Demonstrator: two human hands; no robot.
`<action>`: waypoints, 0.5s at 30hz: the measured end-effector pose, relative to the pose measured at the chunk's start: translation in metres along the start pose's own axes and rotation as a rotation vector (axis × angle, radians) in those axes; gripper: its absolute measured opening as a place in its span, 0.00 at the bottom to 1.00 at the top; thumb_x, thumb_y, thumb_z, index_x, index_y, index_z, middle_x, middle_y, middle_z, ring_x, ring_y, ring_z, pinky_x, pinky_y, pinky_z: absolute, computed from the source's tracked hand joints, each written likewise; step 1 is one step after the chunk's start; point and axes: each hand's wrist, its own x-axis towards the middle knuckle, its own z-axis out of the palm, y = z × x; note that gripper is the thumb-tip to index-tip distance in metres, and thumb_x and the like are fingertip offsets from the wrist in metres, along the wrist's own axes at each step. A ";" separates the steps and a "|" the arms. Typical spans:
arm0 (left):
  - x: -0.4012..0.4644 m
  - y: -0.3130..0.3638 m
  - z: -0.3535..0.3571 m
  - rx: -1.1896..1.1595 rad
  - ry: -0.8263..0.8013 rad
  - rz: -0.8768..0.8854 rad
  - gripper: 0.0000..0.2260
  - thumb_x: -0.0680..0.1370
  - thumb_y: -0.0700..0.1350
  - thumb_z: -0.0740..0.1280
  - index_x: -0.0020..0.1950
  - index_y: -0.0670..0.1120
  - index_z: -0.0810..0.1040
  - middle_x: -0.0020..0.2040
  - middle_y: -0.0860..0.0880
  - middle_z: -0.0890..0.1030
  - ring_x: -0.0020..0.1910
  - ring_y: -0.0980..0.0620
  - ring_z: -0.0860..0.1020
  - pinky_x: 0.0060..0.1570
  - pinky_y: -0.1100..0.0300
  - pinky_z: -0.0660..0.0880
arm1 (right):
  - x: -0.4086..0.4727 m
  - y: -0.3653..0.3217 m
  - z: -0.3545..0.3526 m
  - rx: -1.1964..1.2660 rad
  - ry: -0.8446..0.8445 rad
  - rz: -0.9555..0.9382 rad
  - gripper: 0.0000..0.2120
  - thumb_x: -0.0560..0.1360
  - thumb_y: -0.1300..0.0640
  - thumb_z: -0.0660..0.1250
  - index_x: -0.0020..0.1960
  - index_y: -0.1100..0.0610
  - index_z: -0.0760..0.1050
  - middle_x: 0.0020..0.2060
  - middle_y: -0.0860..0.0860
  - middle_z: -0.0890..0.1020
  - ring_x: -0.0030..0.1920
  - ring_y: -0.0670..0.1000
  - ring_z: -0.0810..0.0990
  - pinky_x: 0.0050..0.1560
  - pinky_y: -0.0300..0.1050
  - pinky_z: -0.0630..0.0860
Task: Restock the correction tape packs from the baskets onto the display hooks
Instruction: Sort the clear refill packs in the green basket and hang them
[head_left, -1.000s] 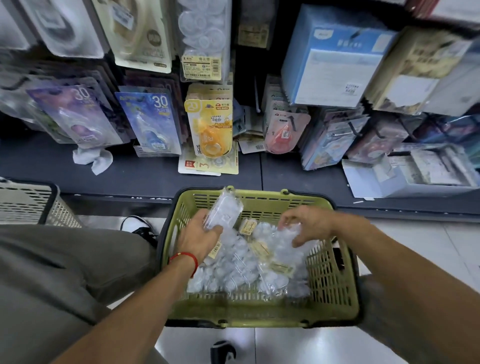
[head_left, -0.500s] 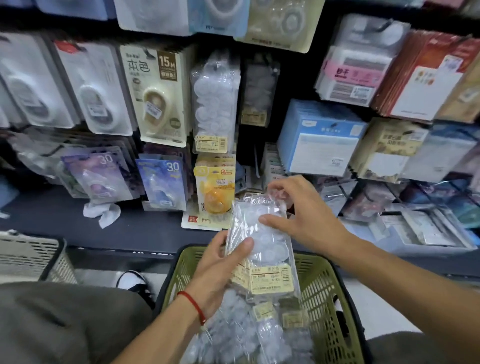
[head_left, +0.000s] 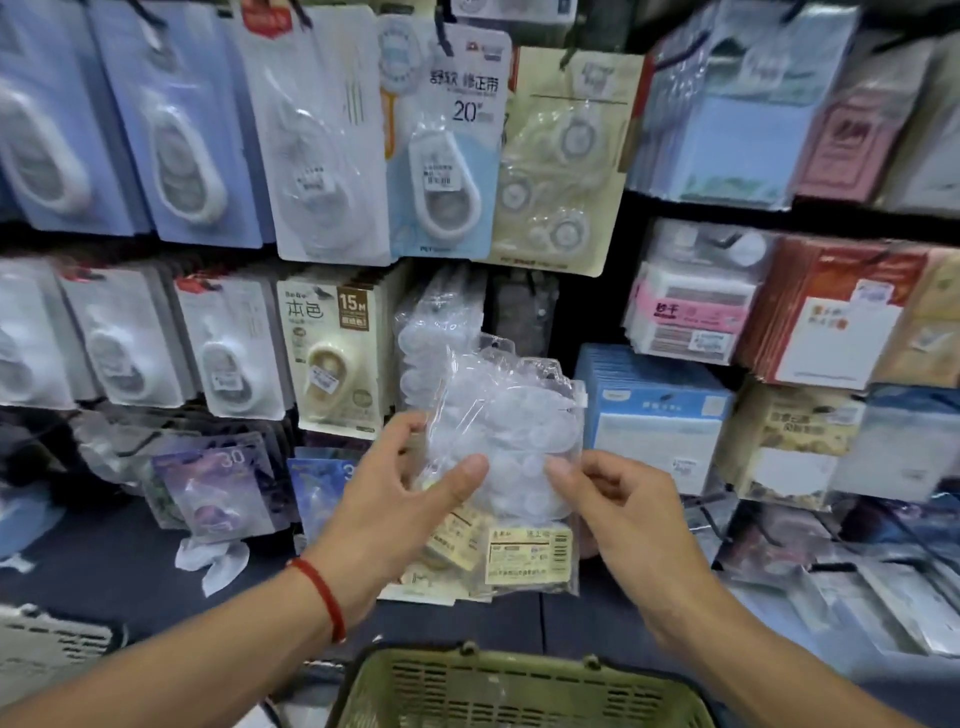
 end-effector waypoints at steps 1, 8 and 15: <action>0.006 0.003 -0.007 0.050 0.008 0.037 0.26 0.65 0.67 0.79 0.60 0.65 0.77 0.60 0.56 0.86 0.63 0.48 0.83 0.62 0.44 0.80 | 0.002 -0.001 -0.001 -0.009 0.034 -0.044 0.12 0.73 0.40 0.71 0.46 0.47 0.86 0.43 0.49 0.89 0.44 0.48 0.88 0.41 0.40 0.80; 0.018 0.005 -0.026 0.062 0.272 0.233 0.15 0.73 0.55 0.75 0.58 0.61 0.77 0.52 0.70 0.84 0.51 0.74 0.80 0.43 0.79 0.74 | 0.036 -0.026 -0.011 0.002 0.177 -0.060 0.13 0.82 0.46 0.69 0.49 0.55 0.83 0.44 0.55 0.88 0.47 0.60 0.88 0.49 0.59 0.84; 0.008 0.018 -0.029 0.019 0.289 0.237 0.15 0.73 0.55 0.74 0.56 0.61 0.75 0.49 0.76 0.81 0.49 0.80 0.77 0.41 0.81 0.72 | 0.047 -0.028 -0.007 0.077 0.123 -0.004 0.13 0.78 0.43 0.74 0.49 0.53 0.86 0.43 0.59 0.88 0.42 0.61 0.89 0.40 0.58 0.86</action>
